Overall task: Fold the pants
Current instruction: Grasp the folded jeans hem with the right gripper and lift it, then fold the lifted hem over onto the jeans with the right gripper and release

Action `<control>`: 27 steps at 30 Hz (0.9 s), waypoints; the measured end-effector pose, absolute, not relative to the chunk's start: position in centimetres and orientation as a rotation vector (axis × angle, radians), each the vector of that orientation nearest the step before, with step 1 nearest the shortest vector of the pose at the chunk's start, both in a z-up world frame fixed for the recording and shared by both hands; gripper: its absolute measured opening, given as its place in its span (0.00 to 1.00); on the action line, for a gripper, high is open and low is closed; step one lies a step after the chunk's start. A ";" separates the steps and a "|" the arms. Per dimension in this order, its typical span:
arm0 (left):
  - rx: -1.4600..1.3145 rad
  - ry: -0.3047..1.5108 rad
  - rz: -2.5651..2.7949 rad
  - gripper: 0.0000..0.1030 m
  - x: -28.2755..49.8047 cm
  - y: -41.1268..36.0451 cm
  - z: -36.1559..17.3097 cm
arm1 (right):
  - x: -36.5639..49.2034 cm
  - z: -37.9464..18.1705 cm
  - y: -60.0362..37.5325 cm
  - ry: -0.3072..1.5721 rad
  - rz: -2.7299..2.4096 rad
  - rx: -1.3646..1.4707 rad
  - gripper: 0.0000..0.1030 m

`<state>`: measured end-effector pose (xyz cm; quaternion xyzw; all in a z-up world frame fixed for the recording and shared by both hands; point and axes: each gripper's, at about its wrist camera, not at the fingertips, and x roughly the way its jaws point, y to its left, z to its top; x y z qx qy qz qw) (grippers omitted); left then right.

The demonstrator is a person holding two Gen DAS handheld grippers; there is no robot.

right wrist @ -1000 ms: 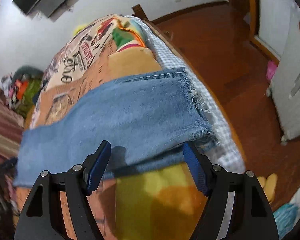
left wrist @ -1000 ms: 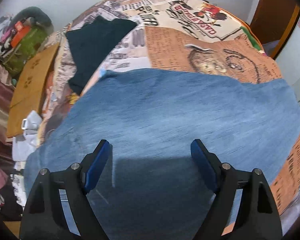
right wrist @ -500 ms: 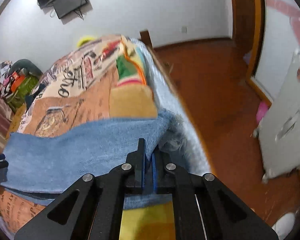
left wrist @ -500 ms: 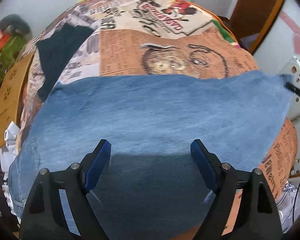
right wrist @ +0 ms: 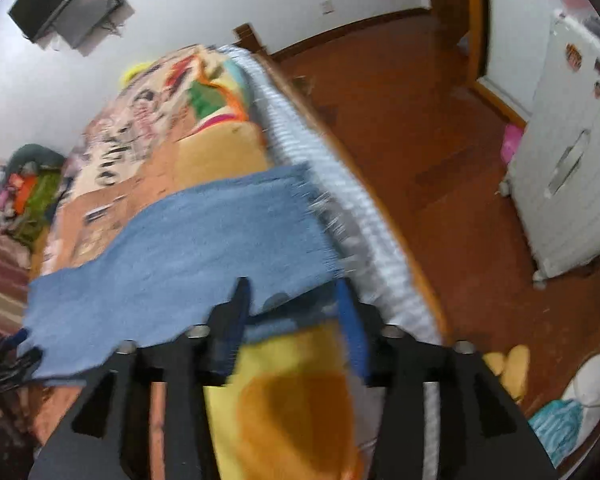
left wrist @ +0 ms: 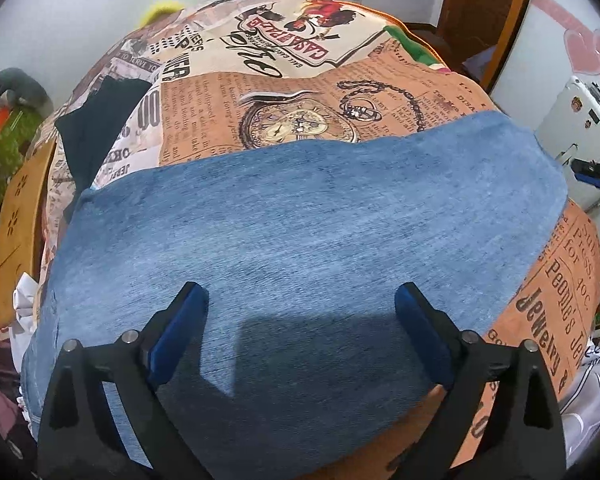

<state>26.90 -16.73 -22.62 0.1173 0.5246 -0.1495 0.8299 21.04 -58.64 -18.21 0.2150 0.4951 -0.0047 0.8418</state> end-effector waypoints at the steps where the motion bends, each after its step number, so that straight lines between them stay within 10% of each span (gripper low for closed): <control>1: 0.249 1.110 -0.316 0.94 26.9 -16.8 -22.7 | 20.5 -18.0 -58.2 1.043 0.016 0.468 0.54; 12: 0.257 1.096 -0.317 0.95 26.6 -17.6 -22.8 | 20.7 -22.0 -56.1 1.083 0.132 0.799 0.65; 22: 0.198 1.098 -0.330 0.95 26.9 -16.8 -22.3 | 23.3 -22.5 -58.5 1.017 -0.010 0.830 0.17; 27: 0.142 1.082 -0.335 0.95 26.9 -15.8 -21.3 | 23.3 -19.3 -57.9 0.920 -0.005 0.708 0.09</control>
